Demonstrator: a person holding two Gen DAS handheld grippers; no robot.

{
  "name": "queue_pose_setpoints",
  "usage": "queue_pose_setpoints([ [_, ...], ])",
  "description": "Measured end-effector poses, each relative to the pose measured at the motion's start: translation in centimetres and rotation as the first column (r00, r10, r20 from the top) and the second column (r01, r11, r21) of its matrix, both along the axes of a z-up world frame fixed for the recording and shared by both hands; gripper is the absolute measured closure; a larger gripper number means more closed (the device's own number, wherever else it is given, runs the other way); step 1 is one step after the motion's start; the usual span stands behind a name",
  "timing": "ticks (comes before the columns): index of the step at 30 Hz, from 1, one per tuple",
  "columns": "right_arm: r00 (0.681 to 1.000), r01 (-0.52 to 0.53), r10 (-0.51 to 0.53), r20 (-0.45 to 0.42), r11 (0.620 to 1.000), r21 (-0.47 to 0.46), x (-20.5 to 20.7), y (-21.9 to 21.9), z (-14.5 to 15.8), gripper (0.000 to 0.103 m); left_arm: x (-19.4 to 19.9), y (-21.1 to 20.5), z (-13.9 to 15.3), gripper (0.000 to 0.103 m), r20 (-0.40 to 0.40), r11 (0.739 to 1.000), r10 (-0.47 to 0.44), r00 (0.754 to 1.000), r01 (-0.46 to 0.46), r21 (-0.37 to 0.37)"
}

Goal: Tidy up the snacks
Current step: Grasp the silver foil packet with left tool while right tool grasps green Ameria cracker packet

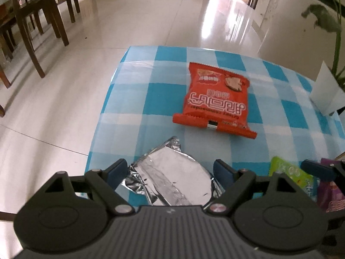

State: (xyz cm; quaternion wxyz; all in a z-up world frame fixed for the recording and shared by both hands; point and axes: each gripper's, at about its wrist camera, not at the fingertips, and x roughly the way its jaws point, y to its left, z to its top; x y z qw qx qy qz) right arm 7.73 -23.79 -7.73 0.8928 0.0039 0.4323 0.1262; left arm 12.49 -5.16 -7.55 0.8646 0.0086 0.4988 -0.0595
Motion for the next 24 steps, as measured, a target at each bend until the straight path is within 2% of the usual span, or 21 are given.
queue_pose_setpoints([
  [3,0.999,-0.031,0.031,-0.023,1.0,0.003,-0.1,0.4,-0.3,0.008,-0.2,-0.3,0.0,0.016,-0.001,0.998,-0.039,0.999,0.039,0.042],
  [8,0.993,-0.094,0.096,-0.074,0.995,0.029,-0.4,0.6,0.1,0.008,-0.5,0.1,0.6,0.017,-0.023,0.998,-0.042,0.999,0.043,0.051],
  [12,0.993,-0.102,0.1,-0.062,0.995,-0.023,-0.8,1.0,0.0,0.009,-0.3,1.1,2.0,0.018,-0.026,1.0,-0.019,0.999,0.018,-0.024],
  [16,0.992,-0.119,0.115,-0.051,0.989,-0.092,-0.9,1.6,-0.3,0.009,-0.1,2.4,2.0,0.018,-0.09,0.997,0.035,0.995,-0.04,-0.06],
  [19,0.992,-0.121,0.115,-0.051,0.983,-0.141,-1.0,2.0,-0.5,0.009,-0.2,2.5,1.2,0.016,-0.108,0.997,0.056,0.993,-0.061,-0.042],
  [24,0.994,-0.103,0.097,-0.043,0.981,-0.166,-1.0,2.2,-0.4,0.017,-0.4,1.8,1.1,0.016,-0.109,0.994,0.066,0.992,-0.075,-0.078],
])
